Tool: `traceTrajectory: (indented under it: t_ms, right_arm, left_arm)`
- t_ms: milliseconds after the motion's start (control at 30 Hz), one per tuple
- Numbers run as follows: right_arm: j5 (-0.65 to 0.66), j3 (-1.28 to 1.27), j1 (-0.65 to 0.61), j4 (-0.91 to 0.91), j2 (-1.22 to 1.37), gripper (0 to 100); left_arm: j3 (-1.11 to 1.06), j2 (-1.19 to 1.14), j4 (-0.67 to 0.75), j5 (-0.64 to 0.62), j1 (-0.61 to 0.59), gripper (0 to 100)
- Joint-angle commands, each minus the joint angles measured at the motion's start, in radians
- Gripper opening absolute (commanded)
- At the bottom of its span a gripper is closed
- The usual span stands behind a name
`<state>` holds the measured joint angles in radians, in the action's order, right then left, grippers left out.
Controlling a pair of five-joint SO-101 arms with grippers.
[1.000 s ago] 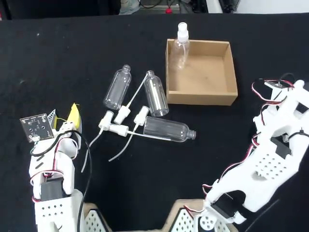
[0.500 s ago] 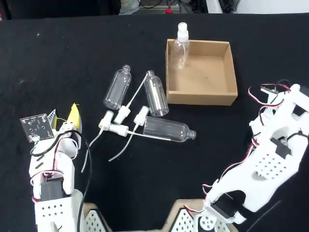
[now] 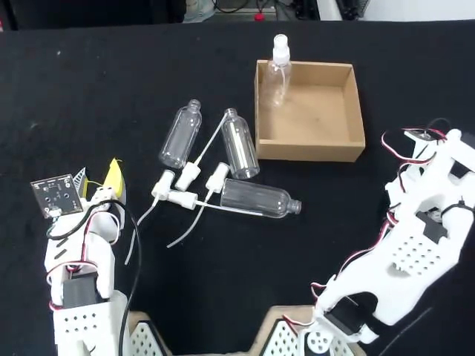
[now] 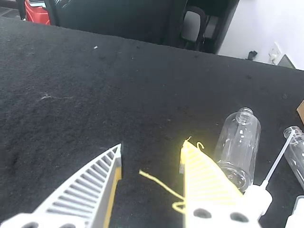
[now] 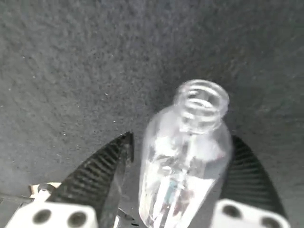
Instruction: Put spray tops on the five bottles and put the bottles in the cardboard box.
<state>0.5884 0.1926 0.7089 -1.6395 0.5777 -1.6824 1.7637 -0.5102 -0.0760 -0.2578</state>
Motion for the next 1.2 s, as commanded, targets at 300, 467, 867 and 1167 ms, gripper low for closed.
traceTrajectory:
  t_ms: [300, 467, 867, 1167]
  right_arm:
    - [-0.003, 0.047, -0.021, 0.009, -0.025, 22.7]
    - [-0.012, 0.140, -0.075, -0.078, -0.024, 22.8]
    - [-0.055, 0.162, -0.103, -0.077, -0.022, 35.9]
    - [-0.120, 0.243, -0.138, -0.078, 0.093, 35.3]
  left_arm:
    - [-0.019, 0.008, -0.006, 0.012, 0.012, 20]
    - [-0.019, 0.008, -0.006, 0.012, 0.012, 20]
    - [-0.019, 0.008, -0.006, 0.012, 0.012, 20]
    - [-0.019, 0.008, -0.009, 0.012, 0.010, 20]
